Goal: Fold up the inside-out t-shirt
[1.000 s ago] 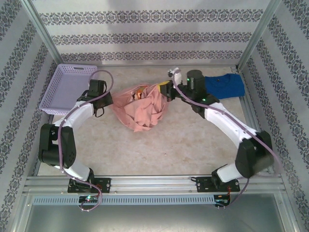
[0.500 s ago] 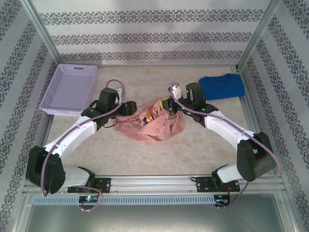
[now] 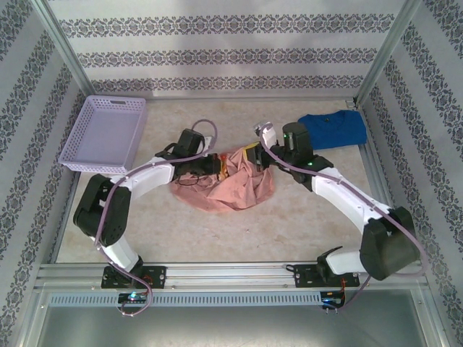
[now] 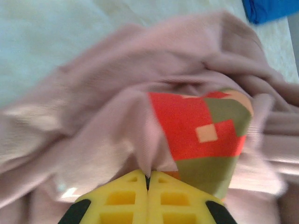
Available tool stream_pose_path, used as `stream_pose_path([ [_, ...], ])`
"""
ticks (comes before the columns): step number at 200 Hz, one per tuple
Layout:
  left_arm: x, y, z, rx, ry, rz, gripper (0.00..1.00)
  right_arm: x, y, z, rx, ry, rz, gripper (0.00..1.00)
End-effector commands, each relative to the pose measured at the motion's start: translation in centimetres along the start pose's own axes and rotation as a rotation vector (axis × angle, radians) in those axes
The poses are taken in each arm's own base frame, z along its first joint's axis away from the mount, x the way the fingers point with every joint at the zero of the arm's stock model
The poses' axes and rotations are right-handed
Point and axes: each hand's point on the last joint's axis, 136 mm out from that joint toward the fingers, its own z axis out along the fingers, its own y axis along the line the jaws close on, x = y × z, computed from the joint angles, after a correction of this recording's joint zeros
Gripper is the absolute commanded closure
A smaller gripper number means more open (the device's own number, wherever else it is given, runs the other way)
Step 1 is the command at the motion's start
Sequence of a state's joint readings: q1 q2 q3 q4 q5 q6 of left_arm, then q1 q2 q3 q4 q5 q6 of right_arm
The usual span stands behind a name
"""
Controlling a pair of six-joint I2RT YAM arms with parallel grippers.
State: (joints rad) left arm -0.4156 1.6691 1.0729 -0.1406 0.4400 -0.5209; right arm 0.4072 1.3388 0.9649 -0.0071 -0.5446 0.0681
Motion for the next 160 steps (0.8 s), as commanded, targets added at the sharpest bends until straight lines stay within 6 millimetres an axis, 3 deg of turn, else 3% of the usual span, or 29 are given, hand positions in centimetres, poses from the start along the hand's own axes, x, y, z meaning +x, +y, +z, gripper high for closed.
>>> stream_pose_path([
  [1, -3.6, 5.0, -4.1, -0.086, -0.18, -0.165, 1.0, -5.9, 1.2, -4.7, 0.035, -0.152, -0.065, 1.0],
  [17, -2.9, 8.7, -5.5, -0.169, -0.207, -0.238, 1.0, -7.0, 1.7, -6.5, 0.024, -0.204, -0.048, 1.0],
  [31, -1.6, 11.3, -6.2, -0.27, -0.203, -0.255, 1.0, -6.5, 1.7, -7.1, 0.021, -0.202, -0.022, 1.0],
  [67, 1.2, 15.4, -6.9, -0.436, -0.191, -0.276, 1.0, -0.9, -0.8, -6.3, 0.084, -0.128, 0.086, 1.0],
  [79, 1.6, 15.4, -7.1, -0.446, -0.181, -0.264, 0.81, 0.7, -0.9, -5.8, 0.077, -0.102, 0.111, 1.0],
  [96, 1.3, 13.9, -8.2, -0.428, -0.22, -0.212, 0.53, 2.4, -0.7, -5.0, 0.065, -0.067, 0.129, 1.0],
  [112, 0.7, 10.8, -9.6, -0.381, -0.266, -0.114, 0.4, 3.3, -0.5, -4.5, 0.063, -0.042, 0.124, 1.0],
  [125, 0.2, 7.1, -9.9, -0.282, -0.266, -0.028, 0.31, 3.6, -0.3, -4.3, 0.061, -0.028, 0.116, 1.0],
  [145, 0.2, 1.6, -7.9, -0.144, -0.172, 0.094, 0.25, 3.6, -0.2, -4.0, 0.06, -0.024, 0.109, 1.0],
  [160, 0.6, -0.6, -5.4, -0.122, -0.077, 0.163, 0.22, 3.3, 0.1, -3.8, 0.052, -0.025, 0.101, 1.0],
])
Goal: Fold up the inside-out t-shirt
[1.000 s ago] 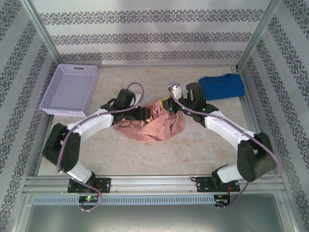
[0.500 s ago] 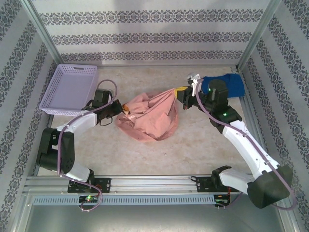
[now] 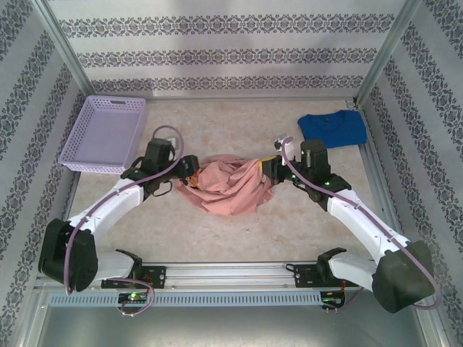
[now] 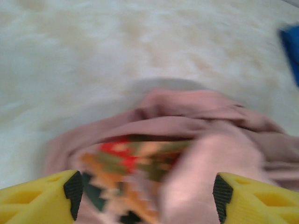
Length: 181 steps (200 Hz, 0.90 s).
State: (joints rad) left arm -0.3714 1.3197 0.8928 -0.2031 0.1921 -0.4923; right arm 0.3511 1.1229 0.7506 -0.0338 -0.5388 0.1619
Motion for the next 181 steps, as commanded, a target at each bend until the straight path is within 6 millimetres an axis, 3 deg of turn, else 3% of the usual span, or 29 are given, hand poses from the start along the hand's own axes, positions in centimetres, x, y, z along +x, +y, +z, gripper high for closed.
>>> stream_pose_path([
  [1, 1.9, -4.2, 2.3, 0.085, 0.148, 0.147, 0.22, -1.1, 0.5, 0.2, -0.007, -0.027, -0.029, 1.0],
  [26, 3.4, -5.5, 5.9, 0.081, 0.299, 0.167, 0.25, -1.8, 0.9, 0.2, -0.002, -0.037, -0.046, 1.0],
  [41, 4.2, -5.1, 7.3, 0.055, 0.362, 0.165, 0.43, -2.8, 1.0, -0.2, 0.015, -0.051, -0.063, 1.0],
  [60, 3.6, -4.4, 7.6, 0.031, 0.353, 0.164, 0.66, -5.0, 1.0, -1.1, 0.058, -0.095, -0.093, 1.0],
  [80, 1.5, -3.3, 7.0, 0.025, 0.317, 0.13, 1.0, -8.3, 1.6, -2.3, 0.081, -0.173, -0.113, 1.0],
  [93, -1.2, -2.1, 5.8, 0.028, 0.242, 0.072, 1.0, -10.8, 2.0, -3.3, 0.097, -0.231, -0.124, 1.0],
  [117, -7.3, 1.0, 1.5, 0.055, -0.016, -0.119, 1.0, -13.9, 3.1, -5.9, 0.118, -0.328, -0.142, 1.0],
  [126, -8.9, 2.6, -0.4, 0.049, -0.111, -0.195, 1.0, -13.9, 3.0, -6.8, 0.14, -0.342, -0.142, 1.0],
  [140, -8.9, 5.6, -1.9, 0.009, -0.18, -0.292, 1.0, -12.5, 2.1, -7.8, 0.196, -0.335, -0.127, 1.0],
  [156, -6.9, 8.0, -1.7, -0.066, -0.167, -0.321, 1.0, -9.0, -0.2, -7.7, 0.272, -0.275, -0.076, 1.0],
  [181, -2.4, 8.9, 0.4, -0.066, -0.055, -0.306, 1.0, -2.3, -2.2, -5.5, 0.277, -0.153, 0.045, 1.0],
])
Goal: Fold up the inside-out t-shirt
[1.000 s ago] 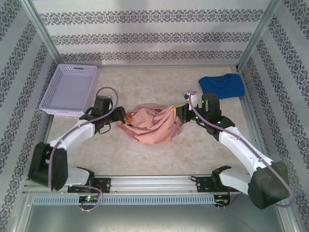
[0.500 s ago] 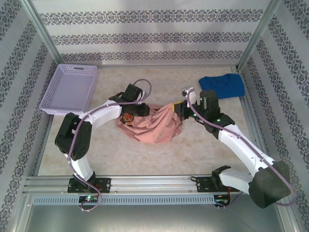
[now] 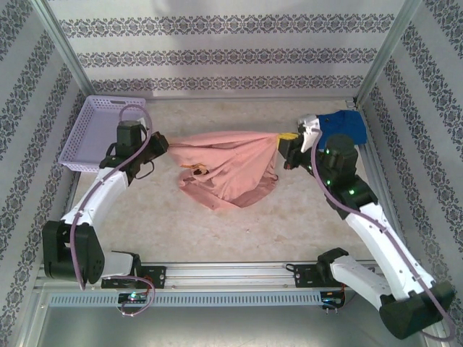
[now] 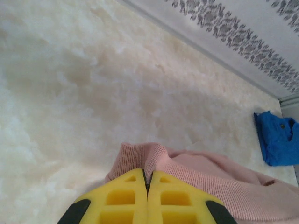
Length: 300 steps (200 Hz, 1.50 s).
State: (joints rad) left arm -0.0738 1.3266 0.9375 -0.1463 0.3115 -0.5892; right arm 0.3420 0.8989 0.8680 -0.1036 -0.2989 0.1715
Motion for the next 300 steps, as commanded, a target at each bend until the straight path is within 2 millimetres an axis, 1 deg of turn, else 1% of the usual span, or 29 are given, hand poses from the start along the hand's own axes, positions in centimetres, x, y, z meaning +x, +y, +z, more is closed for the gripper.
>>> stream_pose_path([
  [1, 4.8, 2.9, 2.2, -0.051, 0.112, -0.038, 1.0, 7.3, -2.5, 0.8, 0.086, 0.156, 0.122, 1.0],
  [11, 6.5, 4.0, 2.4, -0.091, 0.144, -0.011, 1.0, 9.9, -2.6, 1.1, 0.086, 0.203, 0.168, 1.0],
  [19, 7.4, 4.7, 2.3, -0.121, 0.162, 0.014, 0.95, 11.8, -2.4, 1.2, 0.085, 0.235, 0.191, 1.0],
  [25, 7.8, 4.8, 2.0, -0.127, 0.166, 0.036, 0.92, 12.9, -2.4, 1.2, 0.089, 0.256, 0.203, 1.0],
  [30, 8.1, 4.8, 1.7, -0.13, 0.166, 0.059, 0.86, 13.7, -2.2, 1.3, 0.086, 0.273, 0.209, 1.0],
  [40, 8.4, 4.0, 1.0, -0.123, 0.149, 0.12, 0.71, 14.9, -1.8, 1.4, 0.08, 0.304, 0.213, 1.0],
  [57, 9.1, 1.0, -0.3, -0.088, 0.118, 0.3, 0.51, 15.9, -1.4, 1.8, 0.074, 0.349, 0.206, 1.0],
  [64, 9.7, -0.5, -0.6, -0.057, 0.114, 0.385, 0.44, 16.0, -1.3, 1.9, 0.077, 0.361, 0.201, 1.0],
  [80, 11.3, -3.8, -0.7, 0.027, 0.126, 0.544, 0.31, 15.7, -1.5, 2.2, 0.087, 0.379, 0.186, 1.0],
  [89, 12.1, -5.3, -0.5, 0.08, 0.148, 0.607, 0.27, 15.5, -1.5, 2.3, 0.091, 0.381, 0.176, 1.0],
  [108, 14.3, -8.0, 0.5, 0.174, 0.228, 0.713, 0.23, 14.3, -1.5, 2.5, 0.09, 0.367, 0.148, 1.0],
  [118, 15.7, -8.7, 1.1, 0.198, 0.279, 0.775, 0.22, 13.6, -1.6, 2.5, 0.091, 0.357, 0.137, 1.0],
  [138, 17.6, -9.8, 2.4, 0.23, 0.365, 0.856, 0.2, 12.4, -1.6, 2.6, 0.086, 0.338, 0.121, 1.0],
  [154, 18.7, -9.6, 3.7, 0.218, 0.436, 0.881, 0.2, 11.8, -1.5, 2.6, 0.081, 0.332, 0.111, 1.0],
  [167, 19.1, -9.4, 4.6, 0.199, 0.475, 0.886, 0.23, 11.4, -1.6, 2.4, 0.085, 0.329, 0.101, 1.0],
  [178, 19.3, -9.3, 5.0, 0.191, 0.491, 0.883, 0.32, 11.0, -1.8, 2.3, 0.092, 0.321, 0.095, 1.0],
  [193, 19.1, -9.9, 5.6, 0.203, 0.488, 0.862, 0.53, 10.5, -1.9, 2.2, 0.094, 0.308, 0.091, 1.0],
  [203, 18.7, -10.6, 5.8, 0.209, 0.478, 0.845, 0.66, 10.4, -1.9, 2.2, 0.092, 0.304, 0.086, 1.0],
  [205, 18.6, -10.7, 5.8, 0.211, 0.478, 0.839, 0.7, 10.3, -1.9, 2.2, 0.091, 0.303, 0.084, 1.0],
  [211, 18.0, -11.4, 5.7, 0.221, 0.464, 0.826, 0.81, 10.3, -1.9, 2.3, 0.089, 0.303, 0.081, 1.0],
  [219, 17.1, -12.4, 5.5, 0.231, 0.443, 0.807, 0.9, 10.2, -1.9, 2.4, 0.088, 0.302, 0.071, 1.0],
  [229, 15.7, -13.6, 4.8, 0.242, 0.409, 0.783, 0.94, 10.2, -2.0, 2.6, 0.09, 0.305, 0.057, 1.0],
  [241, 13.7, -15.1, 3.3, 0.263, 0.361, 0.74, 1.0, 10.5, -2.2, 2.8, 0.102, 0.314, 0.033, 1.0],
  [249, 12.4, -16.0, 2.1, 0.287, 0.332, 0.705, 1.0, 10.5, -2.4, 3.0, 0.11, 0.321, 0.017, 1.0],
  [260, 11.2, -17.3, 0.1, 0.342, 0.306, 0.654, 1.0, 10.6, -2.5, 3.3, 0.119, 0.338, -0.013, 1.0],
  [269, 10.4, -18.1, -1.3, 0.381, 0.294, 0.612, 1.0, 10.5, -2.5, 3.7, 0.128, 0.352, -0.039, 1.0],
  [284, 9.7, -19.3, -3.5, 0.449, 0.304, 0.55, 1.0, 10.2, -2.5, 4.4, 0.155, 0.373, -0.083, 1.0],
  [300, 8.9, -19.9, -5.2, 0.48, 0.314, 0.498, 1.0, 9.7, -3.4, 5.1, 0.236, 0.393, -0.117, 1.0],
])
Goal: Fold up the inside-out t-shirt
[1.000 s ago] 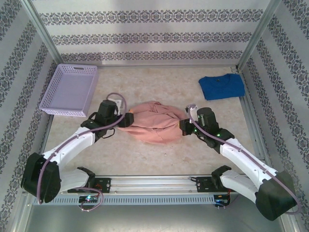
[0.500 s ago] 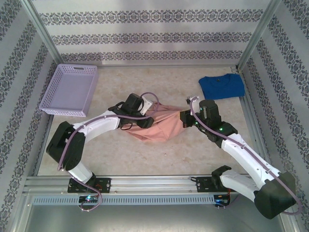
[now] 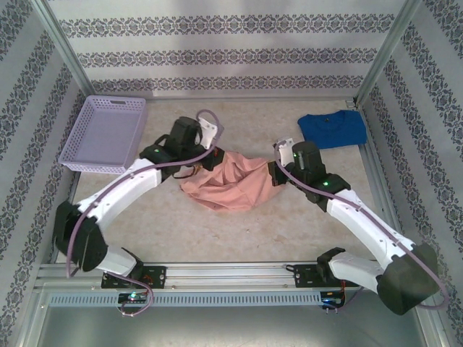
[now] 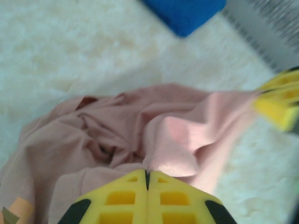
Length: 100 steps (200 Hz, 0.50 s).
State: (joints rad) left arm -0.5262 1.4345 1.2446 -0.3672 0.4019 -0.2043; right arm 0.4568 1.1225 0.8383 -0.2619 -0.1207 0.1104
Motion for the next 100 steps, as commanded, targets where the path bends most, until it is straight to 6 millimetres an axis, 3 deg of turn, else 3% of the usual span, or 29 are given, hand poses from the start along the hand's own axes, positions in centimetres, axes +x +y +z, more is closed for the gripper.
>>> stream_pose_path([
  [1, -1.5, -2.3, -3.0, 0.114, -0.014, -0.12, 1.0, -2.1, -1.3, 0.2, 0.131, -0.006, -0.071, 1.0],
  [21, -2.6, -2.7, -4.7, 0.167, -0.043, -0.185, 1.0, -2.7, -3.5, 1.2, 0.258, 0.055, -0.017, 0.95],
  [42, -3.8, -3.1, -5.7, 0.218, -0.079, -0.251, 1.0, -2.8, -5.0, 1.8, 0.344, 0.141, -0.002, 0.83],
  [57, -4.2, -3.3, -6.0, 0.233, -0.09, -0.277, 1.0, -3.3, -5.1, 1.0, 0.365, 0.14, -0.021, 0.71],
  [75, -4.5, -3.3, -6.1, 0.234, -0.096, -0.308, 1.0, -4.1, -3.4, -0.7, 0.299, 0.087, -0.08, 0.58],
  [100, -4.7, -3.1, -6.1, 0.227, -0.105, -0.333, 1.0, -3.9, 2.4, -2.8, 0.033, -0.027, -0.166, 0.49],
])
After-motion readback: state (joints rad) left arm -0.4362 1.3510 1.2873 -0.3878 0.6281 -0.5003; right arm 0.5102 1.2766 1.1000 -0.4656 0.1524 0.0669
